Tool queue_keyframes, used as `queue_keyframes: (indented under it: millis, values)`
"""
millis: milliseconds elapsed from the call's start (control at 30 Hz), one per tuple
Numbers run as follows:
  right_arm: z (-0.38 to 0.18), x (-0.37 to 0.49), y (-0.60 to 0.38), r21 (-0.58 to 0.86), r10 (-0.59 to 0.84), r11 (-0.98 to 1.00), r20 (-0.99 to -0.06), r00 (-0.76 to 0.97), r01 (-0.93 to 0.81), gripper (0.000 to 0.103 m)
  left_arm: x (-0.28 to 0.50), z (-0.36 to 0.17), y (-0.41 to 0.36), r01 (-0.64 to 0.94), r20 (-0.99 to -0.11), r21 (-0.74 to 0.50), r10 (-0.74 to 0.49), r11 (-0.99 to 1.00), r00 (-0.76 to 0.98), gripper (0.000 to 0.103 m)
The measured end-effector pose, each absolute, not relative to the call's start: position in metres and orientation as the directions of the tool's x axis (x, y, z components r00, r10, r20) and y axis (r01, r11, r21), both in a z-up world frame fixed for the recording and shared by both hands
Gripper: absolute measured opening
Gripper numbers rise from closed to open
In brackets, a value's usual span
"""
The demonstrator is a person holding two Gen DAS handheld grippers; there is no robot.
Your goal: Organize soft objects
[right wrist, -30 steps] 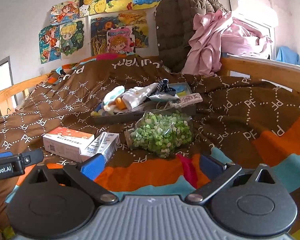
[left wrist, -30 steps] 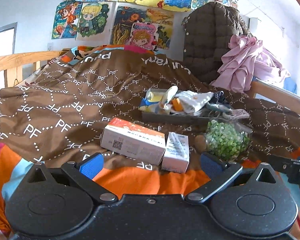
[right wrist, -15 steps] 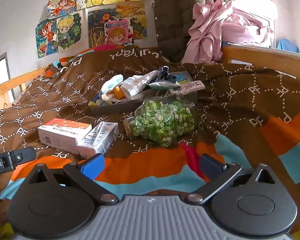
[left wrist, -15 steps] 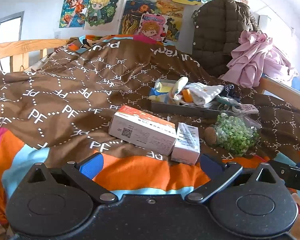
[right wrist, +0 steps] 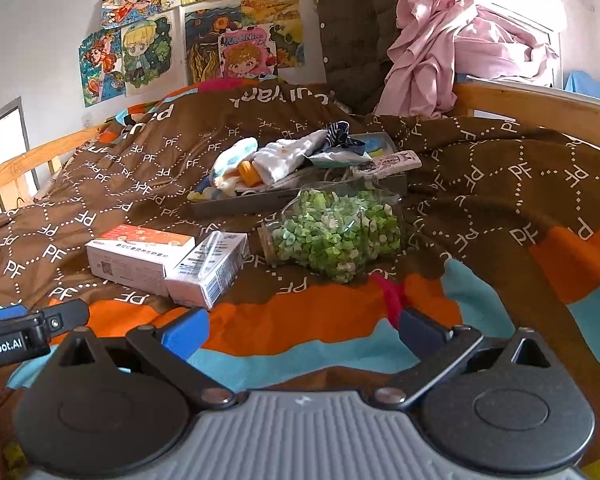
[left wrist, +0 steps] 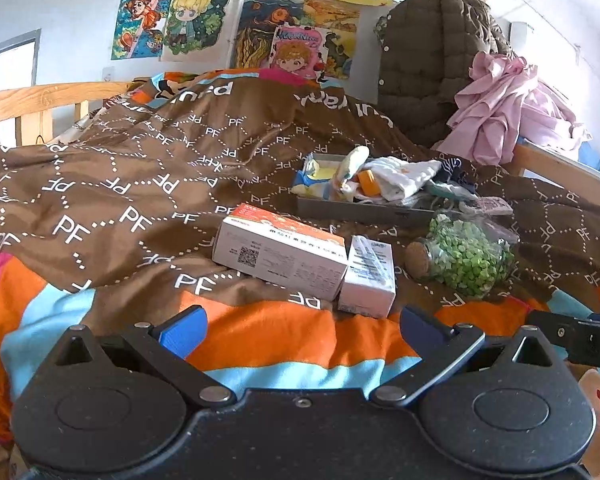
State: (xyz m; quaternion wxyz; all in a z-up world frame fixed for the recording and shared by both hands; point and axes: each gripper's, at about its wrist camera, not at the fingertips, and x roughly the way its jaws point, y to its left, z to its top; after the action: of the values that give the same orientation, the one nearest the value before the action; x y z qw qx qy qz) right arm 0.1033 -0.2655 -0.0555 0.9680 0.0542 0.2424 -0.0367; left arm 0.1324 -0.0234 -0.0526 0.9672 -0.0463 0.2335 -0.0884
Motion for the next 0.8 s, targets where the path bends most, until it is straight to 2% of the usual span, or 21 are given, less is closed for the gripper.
queue_keyframes:
  millis: [800]
  values:
    - [-0.0524,0.1011,-0.2655,0.069,-0.069,0.991,-0.446,0.892,0.111,0.103,0.1282,-0.0503,-0.0279,0.145,-0.437,-0.133,-0.189,0.980,0.879,0.102]
